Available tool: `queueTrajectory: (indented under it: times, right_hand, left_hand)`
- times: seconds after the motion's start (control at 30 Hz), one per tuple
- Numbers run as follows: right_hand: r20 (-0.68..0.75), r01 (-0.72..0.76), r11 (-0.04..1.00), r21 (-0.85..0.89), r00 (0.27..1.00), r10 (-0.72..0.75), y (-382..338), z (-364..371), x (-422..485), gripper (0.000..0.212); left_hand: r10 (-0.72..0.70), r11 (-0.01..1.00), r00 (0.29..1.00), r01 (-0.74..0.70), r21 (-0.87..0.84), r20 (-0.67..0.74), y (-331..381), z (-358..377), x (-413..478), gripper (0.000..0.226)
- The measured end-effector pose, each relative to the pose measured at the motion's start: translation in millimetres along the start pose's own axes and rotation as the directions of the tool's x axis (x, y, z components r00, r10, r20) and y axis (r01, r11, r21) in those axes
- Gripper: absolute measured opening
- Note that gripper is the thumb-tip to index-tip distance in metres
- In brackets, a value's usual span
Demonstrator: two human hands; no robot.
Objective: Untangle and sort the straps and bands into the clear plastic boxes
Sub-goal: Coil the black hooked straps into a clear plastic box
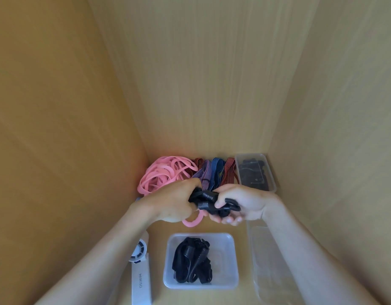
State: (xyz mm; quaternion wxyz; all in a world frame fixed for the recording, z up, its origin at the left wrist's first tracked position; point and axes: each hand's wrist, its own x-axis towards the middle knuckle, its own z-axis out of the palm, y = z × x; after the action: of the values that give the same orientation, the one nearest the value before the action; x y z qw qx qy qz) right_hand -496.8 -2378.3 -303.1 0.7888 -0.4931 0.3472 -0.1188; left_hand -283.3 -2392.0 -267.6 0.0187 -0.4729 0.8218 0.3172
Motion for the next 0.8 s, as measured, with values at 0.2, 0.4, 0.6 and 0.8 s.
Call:
queueTrajectory:
  times: [0.2,0.4,0.6,0.8]
  right_hand:
    - [-0.218,0.025,0.985,-0.170,0.974,-0.062,1.5,6.9,7.5,0.051]
    - [-0.408,-0.194,0.733,-0.652,0.904,-0.125,-0.5,25.6,1.7,0.036]
    - [-0.292,0.080,0.960,-0.270,0.943,-0.160,24.6,23.7,-4.9,0.021]
    - [-0.242,0.184,0.976,0.120,0.958,-0.151,42.4,20.9,-6.0,0.024]
  left_hand:
    - [-0.116,0.991,0.992,0.112,0.076,0.048,-4.6,-0.3,4.4,0.006]
    - [-0.142,0.984,0.982,0.154,-0.092,0.128,-12.4,7.0,12.9,0.008]
    - [-0.036,0.748,0.968,0.191,-0.635,0.249,-27.4,25.9,9.8,0.053]
    - [0.064,0.454,0.961,0.211,-0.866,0.268,-22.5,37.2,10.4,0.058]
